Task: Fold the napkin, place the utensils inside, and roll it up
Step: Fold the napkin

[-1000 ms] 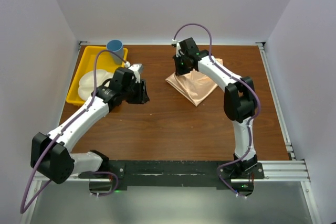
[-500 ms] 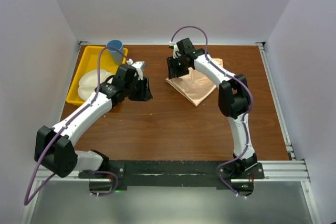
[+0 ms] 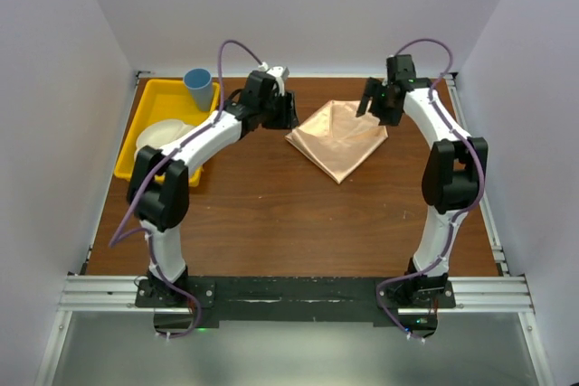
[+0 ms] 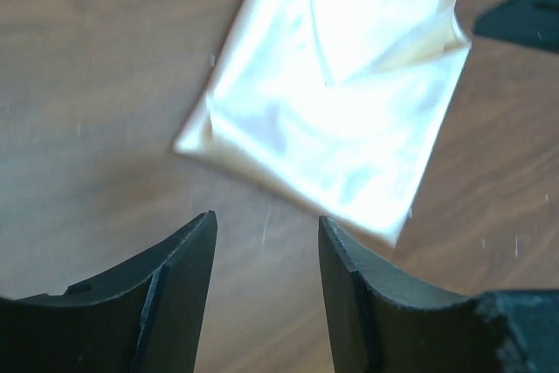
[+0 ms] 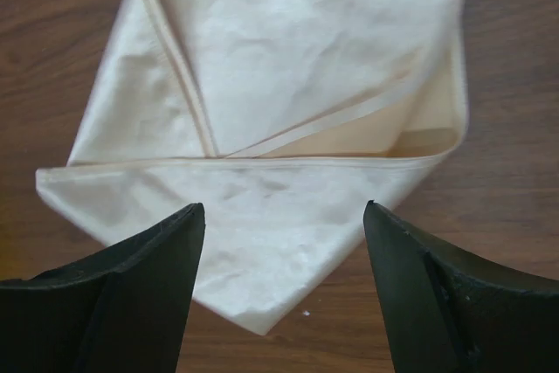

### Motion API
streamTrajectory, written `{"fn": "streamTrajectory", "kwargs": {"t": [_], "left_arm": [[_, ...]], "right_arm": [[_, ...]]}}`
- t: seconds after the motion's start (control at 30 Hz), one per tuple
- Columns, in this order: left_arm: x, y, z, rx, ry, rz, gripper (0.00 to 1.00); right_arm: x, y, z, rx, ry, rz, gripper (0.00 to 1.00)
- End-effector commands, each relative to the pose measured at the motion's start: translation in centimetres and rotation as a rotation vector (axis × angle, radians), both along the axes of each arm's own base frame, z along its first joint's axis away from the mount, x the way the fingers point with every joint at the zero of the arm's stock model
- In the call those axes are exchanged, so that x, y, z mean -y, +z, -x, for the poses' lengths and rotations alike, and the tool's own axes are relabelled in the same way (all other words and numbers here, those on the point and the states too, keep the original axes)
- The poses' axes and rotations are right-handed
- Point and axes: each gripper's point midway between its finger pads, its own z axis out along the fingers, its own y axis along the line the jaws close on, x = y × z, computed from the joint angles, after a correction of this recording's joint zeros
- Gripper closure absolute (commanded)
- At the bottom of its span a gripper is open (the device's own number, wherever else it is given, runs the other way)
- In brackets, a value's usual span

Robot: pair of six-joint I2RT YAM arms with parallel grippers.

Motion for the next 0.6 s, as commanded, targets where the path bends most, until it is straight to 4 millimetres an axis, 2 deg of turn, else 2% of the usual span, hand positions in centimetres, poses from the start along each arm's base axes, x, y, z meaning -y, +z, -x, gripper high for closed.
{"fn": "streamTrajectory", "kwargs": {"t": [0.0,0.03,0.07,0.1,0.13,0.17,0.23,0.3,0.33,0.37,0.5,0.57], "left_arm": [[2.5,1.1,-4.3,0.102,0.009,0.008,0.44],[2.9,1.4,-4.7,0.117,0.002,0.014,0.44],[3.2,0.5,-5.2,0.115,0.000,0.001,0.44],[3.2,0.3,-5.4,0.111,0.000,-0.004,0.44],[3.5,1.0,-6.1,0.128,-0.002,-0.002,0.44],[3.6,0.0,-6.4,0.118,0.000,-0.022,0.44],[3.9,0.3,-6.9,0.120,-0.007,-0.020,0.43],[4.1,-1.2,-7.1,0.090,-0.021,-0.038,0.43],[4.3,-1.0,-7.4,0.094,-0.022,-0.034,0.42],[4.3,-2.1,-7.4,0.065,-0.023,-0.045,0.42],[4.5,-3.0,-7.4,0.032,-0.024,-0.042,0.41],[5.0,-2.7,-7.4,0.039,-0.043,-0.022,0.41]], "right_arm": [[2.7,-0.3,-0.9,0.004,-0.110,0.001,0.25],[3.1,-1.2,-1.1,-0.015,-0.117,0.008,0.29],[3.7,-1.6,-1.1,-0.035,-0.128,0.012,0.33],[3.8,-1.3,-1.7,-0.024,-0.128,0.013,0.35],[3.9,-1.7,-1.8,-0.030,-0.128,0.020,0.38],[3.9,-2.1,-2.0,-0.035,-0.126,0.021,0.39],[4.3,-2.4,-2.3,-0.030,-0.136,0.033,0.41],[4.6,-2.9,-2.7,-0.030,-0.153,0.025,0.41],[4.4,-3.0,-2.9,-0.022,-0.150,0.007,0.41],[4.3,-3.6,-3.0,-0.030,-0.150,0.004,0.41],[4.2,-4.3,-3.6,-0.037,-0.144,-0.001,0.42],[4.7,-4.3,-3.8,-0.036,-0.156,0.020,0.42]]}}
